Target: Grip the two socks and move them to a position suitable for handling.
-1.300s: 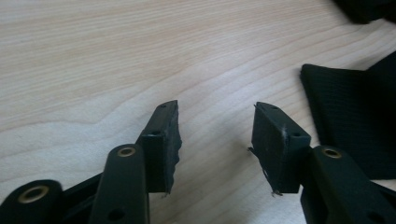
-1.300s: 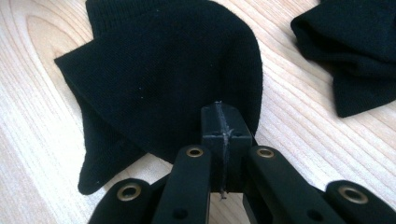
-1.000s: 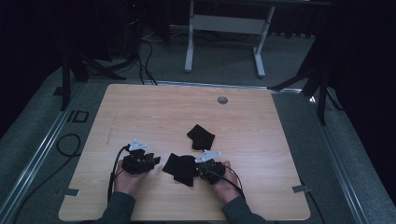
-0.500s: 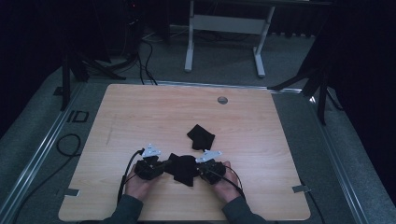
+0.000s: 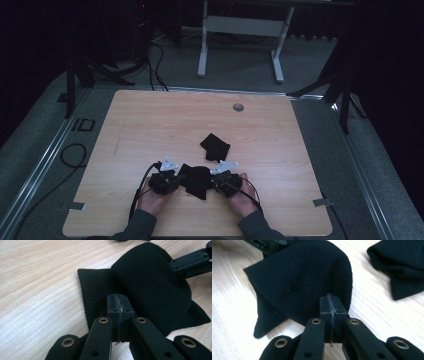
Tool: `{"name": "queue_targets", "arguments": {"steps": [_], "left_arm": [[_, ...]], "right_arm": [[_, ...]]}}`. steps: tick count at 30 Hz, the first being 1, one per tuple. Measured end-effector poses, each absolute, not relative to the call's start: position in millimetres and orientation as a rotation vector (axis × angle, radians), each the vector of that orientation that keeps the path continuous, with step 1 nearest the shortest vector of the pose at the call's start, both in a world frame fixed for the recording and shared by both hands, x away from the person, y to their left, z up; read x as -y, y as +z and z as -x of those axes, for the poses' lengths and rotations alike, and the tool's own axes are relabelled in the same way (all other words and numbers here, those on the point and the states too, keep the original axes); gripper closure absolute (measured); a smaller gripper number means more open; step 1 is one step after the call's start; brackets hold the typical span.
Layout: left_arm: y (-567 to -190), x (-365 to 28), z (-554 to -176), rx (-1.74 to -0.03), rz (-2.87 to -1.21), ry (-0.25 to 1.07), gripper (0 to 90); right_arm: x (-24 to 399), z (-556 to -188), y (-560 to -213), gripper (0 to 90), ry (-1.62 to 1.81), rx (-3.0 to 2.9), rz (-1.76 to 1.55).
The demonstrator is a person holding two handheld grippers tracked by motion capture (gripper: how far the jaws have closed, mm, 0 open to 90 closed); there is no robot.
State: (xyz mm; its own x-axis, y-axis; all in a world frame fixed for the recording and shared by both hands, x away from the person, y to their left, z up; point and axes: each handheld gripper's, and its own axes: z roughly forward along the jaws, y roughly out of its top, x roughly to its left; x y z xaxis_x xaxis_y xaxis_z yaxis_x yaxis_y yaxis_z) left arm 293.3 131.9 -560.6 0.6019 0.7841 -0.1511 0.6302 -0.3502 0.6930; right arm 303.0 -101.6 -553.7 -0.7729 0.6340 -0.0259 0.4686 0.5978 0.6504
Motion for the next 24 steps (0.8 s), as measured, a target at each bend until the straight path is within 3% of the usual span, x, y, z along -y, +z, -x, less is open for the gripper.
{"name": "queue_targets", "arguments": {"steps": [16, 24], "left_arm": [[-560, -144, -294, -1.173, -2.075, 0.318, 90.0], [-559, -153, -293, -1.195, -2.078, 0.349, 90.0]], "right_arm": [[121, -302, -553, 89.9, 0.920, -2.555, -0.973], [149, -297, -553, 89.8, 0.963, -2.556, -1.088]]}}
